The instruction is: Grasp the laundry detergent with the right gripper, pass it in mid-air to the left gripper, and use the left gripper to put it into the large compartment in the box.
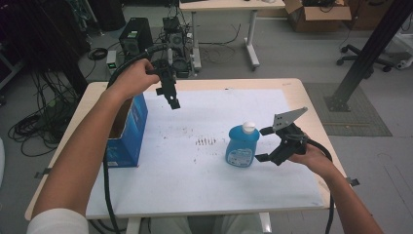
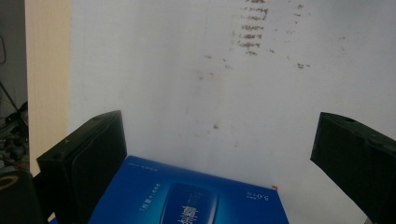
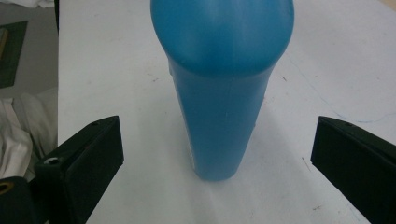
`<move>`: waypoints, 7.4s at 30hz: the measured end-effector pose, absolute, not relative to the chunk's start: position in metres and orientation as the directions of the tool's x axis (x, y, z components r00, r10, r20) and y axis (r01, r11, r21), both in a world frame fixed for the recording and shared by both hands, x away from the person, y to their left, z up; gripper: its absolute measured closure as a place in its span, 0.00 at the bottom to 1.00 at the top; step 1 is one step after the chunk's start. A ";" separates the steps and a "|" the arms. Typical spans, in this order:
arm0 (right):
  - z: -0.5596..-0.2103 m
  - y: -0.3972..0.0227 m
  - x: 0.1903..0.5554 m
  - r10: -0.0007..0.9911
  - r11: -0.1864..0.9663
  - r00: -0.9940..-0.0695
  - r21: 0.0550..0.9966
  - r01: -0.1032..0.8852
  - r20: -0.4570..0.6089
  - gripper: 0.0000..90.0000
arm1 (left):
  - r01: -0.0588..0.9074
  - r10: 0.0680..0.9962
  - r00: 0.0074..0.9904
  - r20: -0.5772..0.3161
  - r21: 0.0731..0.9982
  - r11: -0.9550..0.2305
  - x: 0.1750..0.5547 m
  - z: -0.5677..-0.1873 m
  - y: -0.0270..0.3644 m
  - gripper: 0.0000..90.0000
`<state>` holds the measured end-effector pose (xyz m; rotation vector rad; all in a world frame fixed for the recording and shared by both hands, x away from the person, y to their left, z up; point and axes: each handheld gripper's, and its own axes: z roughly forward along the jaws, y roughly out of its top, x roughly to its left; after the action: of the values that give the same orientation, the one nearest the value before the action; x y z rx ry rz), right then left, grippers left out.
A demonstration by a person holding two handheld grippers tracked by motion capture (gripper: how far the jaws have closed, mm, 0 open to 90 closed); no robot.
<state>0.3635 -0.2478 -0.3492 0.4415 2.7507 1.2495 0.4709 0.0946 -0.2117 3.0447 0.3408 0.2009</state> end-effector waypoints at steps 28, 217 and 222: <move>-0.365 -0.245 0.366 0.298 0.543 -0.952 0.809 0.225 0.064 0.02 | 0.213 0.221 0.968 0.116 0.084 -0.973 0.471 -0.214 0.093 0.04; -0.284 -0.102 0.358 -0.020 0.580 -0.999 0.813 -0.041 -0.037 0.49 | 0.050 0.058 0.996 0.067 0.123 -0.991 0.344 -0.158 0.040 0.04; -0.284 -0.096 0.358 -0.027 0.584 -0.999 0.810 -0.047 -0.038 0.49 | 0.053 0.061 0.996 0.062 0.119 -0.991 0.343 -0.162 0.040 0.04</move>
<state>0.3583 -0.0958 -0.2839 -0.0642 2.7764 1.4209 0.3433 0.0398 -0.1620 3.0213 0.0865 0.0994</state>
